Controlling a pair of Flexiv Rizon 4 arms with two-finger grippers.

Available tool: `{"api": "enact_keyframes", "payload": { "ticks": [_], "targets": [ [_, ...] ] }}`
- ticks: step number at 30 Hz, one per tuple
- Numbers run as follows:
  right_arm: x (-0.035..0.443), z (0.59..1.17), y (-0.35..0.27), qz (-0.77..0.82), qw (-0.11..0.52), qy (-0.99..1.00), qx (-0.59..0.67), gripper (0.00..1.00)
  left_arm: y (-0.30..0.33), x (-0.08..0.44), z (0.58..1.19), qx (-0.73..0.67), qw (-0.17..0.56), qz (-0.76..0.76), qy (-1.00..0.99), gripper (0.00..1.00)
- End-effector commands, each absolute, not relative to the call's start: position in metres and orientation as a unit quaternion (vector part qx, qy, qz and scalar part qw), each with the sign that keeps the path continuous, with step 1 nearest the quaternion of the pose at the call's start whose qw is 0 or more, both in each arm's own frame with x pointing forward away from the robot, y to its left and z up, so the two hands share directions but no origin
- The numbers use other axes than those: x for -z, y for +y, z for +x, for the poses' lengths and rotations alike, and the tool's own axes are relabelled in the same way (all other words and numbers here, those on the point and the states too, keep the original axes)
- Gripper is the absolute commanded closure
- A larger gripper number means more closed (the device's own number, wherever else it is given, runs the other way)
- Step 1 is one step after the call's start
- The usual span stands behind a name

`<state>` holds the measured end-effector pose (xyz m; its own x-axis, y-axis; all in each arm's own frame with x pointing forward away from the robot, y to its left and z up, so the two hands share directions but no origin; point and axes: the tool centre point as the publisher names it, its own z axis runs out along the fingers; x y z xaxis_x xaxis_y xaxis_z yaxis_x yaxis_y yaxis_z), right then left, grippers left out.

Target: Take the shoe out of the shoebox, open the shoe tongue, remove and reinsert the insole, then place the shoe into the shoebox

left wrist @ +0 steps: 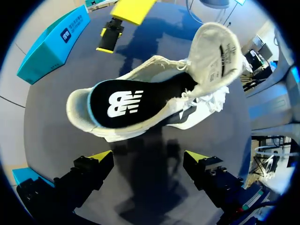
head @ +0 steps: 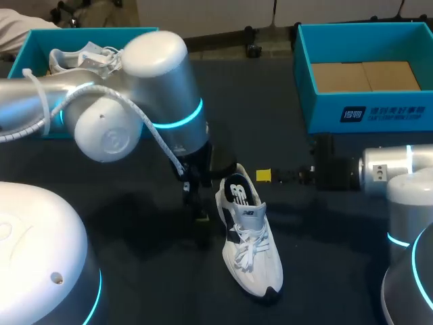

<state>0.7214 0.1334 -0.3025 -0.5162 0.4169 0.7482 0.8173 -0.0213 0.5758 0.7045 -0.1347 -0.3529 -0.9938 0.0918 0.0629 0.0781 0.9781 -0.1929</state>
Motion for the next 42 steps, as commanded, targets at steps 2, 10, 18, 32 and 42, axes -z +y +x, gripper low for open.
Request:
{"api": "enact_keyframes", "payload": {
  "ticks": [2, 10, 18, 32, 42],
  "targets": [
    [0.295, 0.72, 0.125, -0.46, 0.173, -0.692, 0.529, 0.29, -0.112, 0.332, 0.712, -0.108, 0.056, -0.059, -0.991, 0.0],
    [0.287, 0.721, 0.117, -0.476, 0.146, -0.712, 0.495, 0.33, -0.083, 0.307, 0.73, -0.117, 0.078, -0.097, -0.985, 0.0],
    [0.279, 0.725, 0.112, -0.514, 0.114, -0.73, 0.435, 0.43, -0.049, 0.285, 0.761, -0.122, 0.101, -0.123, -0.98, 0.0],
    [0.266, 0.748, 0.102, -0.534, 0.166, -0.758, 0.335, 0.13, -0.014, 0.26, 0.789, -0.097, 0.069, -0.111, -0.987, 0.0],
    [0.265, 0.766, 0.101, -0.562, 0.215, -0.766, 0.227, 0.0, 0.003, 0.25, 0.797, -0.082, 0.061, -0.134, -0.986, 0.0]
  ]
}}
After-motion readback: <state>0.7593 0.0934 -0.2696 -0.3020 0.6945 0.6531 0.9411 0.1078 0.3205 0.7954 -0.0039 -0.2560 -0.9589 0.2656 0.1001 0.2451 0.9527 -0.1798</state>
